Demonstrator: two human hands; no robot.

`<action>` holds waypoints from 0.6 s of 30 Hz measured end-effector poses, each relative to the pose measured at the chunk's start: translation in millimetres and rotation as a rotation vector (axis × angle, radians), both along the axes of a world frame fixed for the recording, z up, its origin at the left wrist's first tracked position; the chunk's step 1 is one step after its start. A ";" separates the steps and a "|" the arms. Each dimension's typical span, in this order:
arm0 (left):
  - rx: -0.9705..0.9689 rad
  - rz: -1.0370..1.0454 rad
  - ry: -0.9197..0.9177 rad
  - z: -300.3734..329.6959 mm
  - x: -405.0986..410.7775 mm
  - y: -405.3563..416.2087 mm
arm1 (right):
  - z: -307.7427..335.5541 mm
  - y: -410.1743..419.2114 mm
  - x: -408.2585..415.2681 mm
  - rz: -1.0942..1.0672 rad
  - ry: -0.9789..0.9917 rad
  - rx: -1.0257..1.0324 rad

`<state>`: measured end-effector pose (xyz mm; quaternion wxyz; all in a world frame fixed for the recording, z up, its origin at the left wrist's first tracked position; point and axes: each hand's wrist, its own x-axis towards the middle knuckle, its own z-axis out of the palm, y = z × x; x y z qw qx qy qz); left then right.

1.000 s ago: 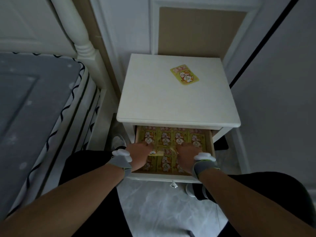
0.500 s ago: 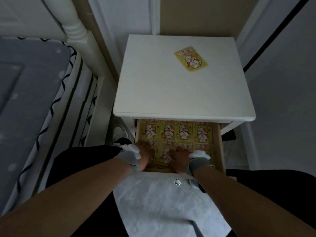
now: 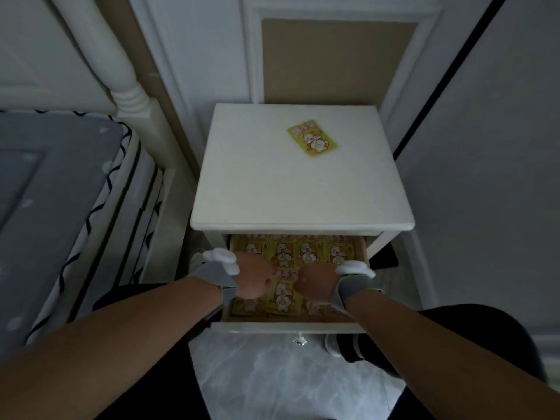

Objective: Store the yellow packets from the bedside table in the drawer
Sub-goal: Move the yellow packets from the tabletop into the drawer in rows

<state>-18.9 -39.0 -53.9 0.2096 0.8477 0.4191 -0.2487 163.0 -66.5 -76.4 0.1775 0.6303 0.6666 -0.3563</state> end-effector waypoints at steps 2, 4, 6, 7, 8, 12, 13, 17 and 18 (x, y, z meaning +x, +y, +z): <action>0.015 -0.021 -0.074 31.3 8.2 13.0 | 34.5 13.3 6.9 -0.025 0.008 0.092; 0.060 -0.022 -0.169 50.2 14.1 24.1 | 58.2 24.6 9.4 -0.036 0.015 0.227; 0.147 -0.058 -0.189 65.6 19.7 30.4 | 73.8 37.1 10.6 -0.044 0.014 0.323; 0.204 -0.062 -0.209 75.4 24.5 34.1 | 83.2 44.0 11.8 -0.040 0.011 0.351; 0.249 -0.052 -0.228 82.4 27.8 36.8 | 92.9 50.3 13.4 -0.039 0.005 0.369; 0.350 -0.016 -0.292 105.5 38.3 56.6 | 113.9 88.2 27.6 -0.016 -0.048 0.456; 0.363 0.003 -0.288 107.6 38.6 62.5 | 113.7 98.2 31.3 -0.017 -0.074 0.482; 0.397 0.065 -0.296 102.8 32.0 87.8 | 93.6 136.6 45.6 -0.067 -0.164 0.512; 0.404 0.076 -0.296 98.7 28.9 92.7 | 87.0 144.2 48.2 -0.074 -0.171 0.497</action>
